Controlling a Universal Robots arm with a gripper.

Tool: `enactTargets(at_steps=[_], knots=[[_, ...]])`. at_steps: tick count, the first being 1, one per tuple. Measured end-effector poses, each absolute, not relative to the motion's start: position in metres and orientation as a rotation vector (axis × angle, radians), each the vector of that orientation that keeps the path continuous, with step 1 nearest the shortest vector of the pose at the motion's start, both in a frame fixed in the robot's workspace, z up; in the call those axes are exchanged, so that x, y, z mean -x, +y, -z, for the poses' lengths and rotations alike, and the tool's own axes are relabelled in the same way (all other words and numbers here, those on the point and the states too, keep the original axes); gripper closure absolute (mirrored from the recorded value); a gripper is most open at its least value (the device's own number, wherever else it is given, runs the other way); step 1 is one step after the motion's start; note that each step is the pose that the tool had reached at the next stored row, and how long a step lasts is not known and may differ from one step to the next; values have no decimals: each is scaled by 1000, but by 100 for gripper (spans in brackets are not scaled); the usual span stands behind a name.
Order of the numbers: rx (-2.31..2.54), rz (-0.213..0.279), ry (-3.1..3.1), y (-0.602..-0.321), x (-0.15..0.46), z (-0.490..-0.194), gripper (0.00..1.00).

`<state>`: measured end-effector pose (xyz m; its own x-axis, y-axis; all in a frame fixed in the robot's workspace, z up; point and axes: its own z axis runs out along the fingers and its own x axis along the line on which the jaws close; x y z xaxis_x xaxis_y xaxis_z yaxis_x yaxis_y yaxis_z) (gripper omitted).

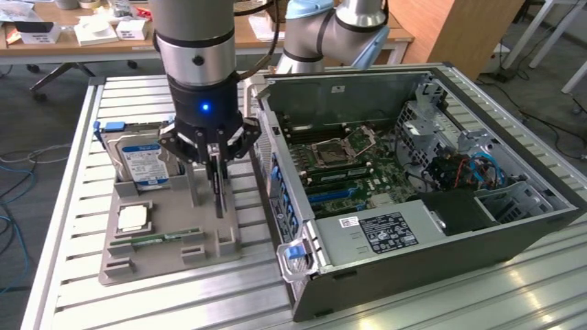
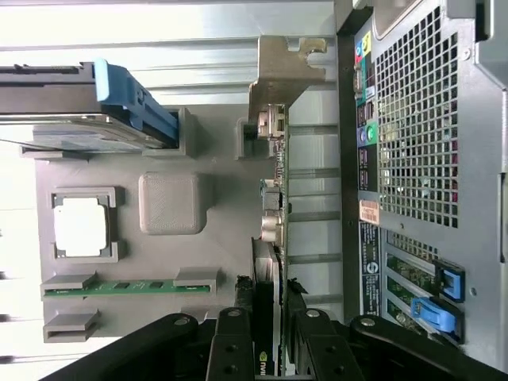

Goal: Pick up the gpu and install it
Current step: 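Pick up the gpu and move the gpu toward the slot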

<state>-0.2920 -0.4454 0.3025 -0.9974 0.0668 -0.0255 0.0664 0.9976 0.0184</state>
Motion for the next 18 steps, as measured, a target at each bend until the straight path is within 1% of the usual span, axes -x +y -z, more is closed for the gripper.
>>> enactTargets(at_steps=[18], knots=[[-98, -27, 3114, -445, 292, -378, 74]])
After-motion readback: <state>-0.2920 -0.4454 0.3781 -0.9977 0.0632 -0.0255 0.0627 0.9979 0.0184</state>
